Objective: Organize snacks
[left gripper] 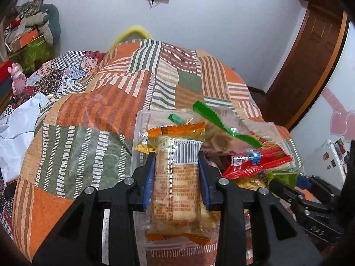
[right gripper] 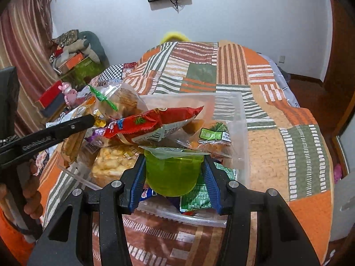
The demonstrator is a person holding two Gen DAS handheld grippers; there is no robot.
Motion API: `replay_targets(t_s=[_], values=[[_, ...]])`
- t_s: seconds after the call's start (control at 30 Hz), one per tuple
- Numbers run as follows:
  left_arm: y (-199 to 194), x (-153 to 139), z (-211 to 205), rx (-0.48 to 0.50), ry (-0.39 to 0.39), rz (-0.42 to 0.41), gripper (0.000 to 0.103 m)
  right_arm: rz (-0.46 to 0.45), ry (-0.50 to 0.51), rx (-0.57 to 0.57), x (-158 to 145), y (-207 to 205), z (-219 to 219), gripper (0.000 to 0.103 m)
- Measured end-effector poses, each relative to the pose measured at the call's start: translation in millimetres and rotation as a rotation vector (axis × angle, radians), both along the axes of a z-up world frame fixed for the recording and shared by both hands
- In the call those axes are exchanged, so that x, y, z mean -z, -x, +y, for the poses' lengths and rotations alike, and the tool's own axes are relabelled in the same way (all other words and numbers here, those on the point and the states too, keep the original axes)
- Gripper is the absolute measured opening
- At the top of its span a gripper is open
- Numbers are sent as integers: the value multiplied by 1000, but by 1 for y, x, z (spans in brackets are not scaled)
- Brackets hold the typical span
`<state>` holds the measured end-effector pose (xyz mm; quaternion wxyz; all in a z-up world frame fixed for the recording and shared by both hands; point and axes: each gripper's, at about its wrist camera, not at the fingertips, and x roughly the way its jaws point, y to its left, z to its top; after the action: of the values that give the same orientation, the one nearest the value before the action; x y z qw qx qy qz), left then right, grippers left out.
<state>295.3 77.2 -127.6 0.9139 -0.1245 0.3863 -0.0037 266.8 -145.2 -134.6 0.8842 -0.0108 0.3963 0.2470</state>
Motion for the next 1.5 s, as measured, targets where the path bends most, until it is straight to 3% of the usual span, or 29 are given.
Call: replay_targets(t_s=[0.03, 0.1, 0.17, 0.33, 0.5, 0.8, 0.97, 1.1, 1.23, 1.5], values=[[0, 1, 0, 4, 1, 4, 38, -8, 10, 1, -2, 1, 0, 51], [1, 2, 0, 14, 17, 18, 45, -41, 33, 12, -7, 5, 0, 66], [5, 1, 2, 10, 33, 15, 52, -83, 44, 15, -16, 13, -1, 71], [19, -13, 0, 10, 26, -6, 56, -117, 23, 18, -33, 23, -9, 73], [47, -45, -3, 23, 6, -69, 56, -152, -32, 26, -57, 36, -19, 73], [130, -122, -23, 37, -58, -296, 60, -299, -126, 28, -116, 89, -34, 79], [180, -154, -38, 29, -125, -429, 72, -386, -172, 42, -137, 122, -43, 90], [207, -164, -48, 22, -166, -495, 84, -428, -177, 55, -143, 135, -45, 100], [220, -166, -52, 14, -164, -516, 96, -466, -159, 71, -143, 146, -45, 103], [229, -165, -55, 4, -173, -524, 98, -461, -153, 73, -139, 151, -46, 103]])
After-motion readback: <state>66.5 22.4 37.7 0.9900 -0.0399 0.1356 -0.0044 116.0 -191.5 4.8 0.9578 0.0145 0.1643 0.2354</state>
